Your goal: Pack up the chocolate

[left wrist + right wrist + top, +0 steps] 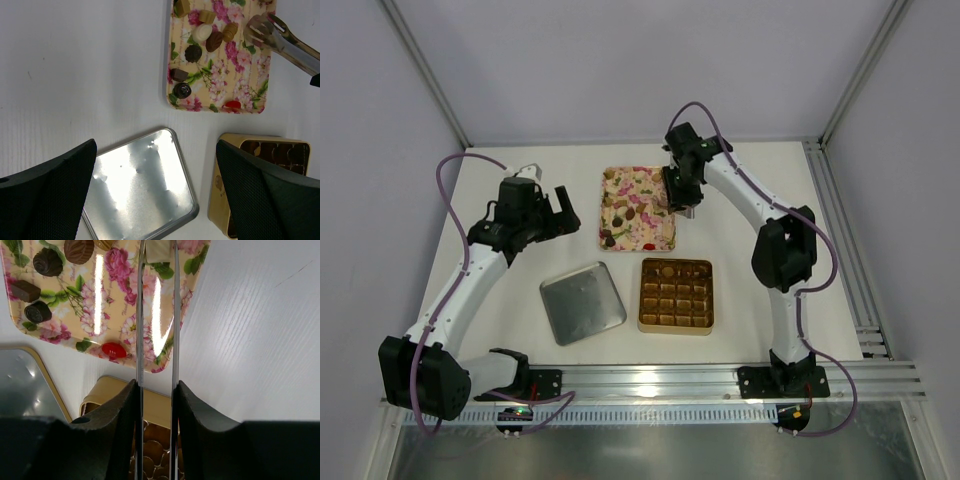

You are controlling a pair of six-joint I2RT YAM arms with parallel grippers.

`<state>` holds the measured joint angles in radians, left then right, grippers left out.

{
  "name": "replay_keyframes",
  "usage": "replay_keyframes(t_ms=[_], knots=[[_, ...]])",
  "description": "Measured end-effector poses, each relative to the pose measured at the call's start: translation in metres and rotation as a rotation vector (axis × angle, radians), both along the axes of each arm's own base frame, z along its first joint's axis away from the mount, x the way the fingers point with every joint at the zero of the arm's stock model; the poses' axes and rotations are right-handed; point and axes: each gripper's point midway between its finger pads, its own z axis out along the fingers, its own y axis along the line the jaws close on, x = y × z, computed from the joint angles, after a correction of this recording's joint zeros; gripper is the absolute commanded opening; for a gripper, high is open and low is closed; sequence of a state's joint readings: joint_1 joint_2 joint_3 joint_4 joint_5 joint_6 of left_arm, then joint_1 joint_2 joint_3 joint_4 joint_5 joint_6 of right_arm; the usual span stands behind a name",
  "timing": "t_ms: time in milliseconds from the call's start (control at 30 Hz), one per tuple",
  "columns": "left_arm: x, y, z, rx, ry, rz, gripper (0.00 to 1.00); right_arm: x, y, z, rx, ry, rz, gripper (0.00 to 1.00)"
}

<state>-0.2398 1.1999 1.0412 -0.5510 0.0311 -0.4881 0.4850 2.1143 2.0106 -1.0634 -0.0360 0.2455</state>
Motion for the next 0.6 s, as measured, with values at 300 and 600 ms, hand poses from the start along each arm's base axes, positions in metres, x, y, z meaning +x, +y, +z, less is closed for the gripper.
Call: replay_keyframes(t_ms=[300, 600], knots=[[0.0, 0.0, 0.0, 0.0, 0.0, 0.001, 1.0, -0.004, -0.002, 0.015, 0.011, -0.026, 0.007, 0.37], [0.0, 0.0, 0.0, 0.0, 0.0, 0.001, 1.0, -0.017, -0.006, 0.026, 0.027, -0.024, 0.019, 0.38]])
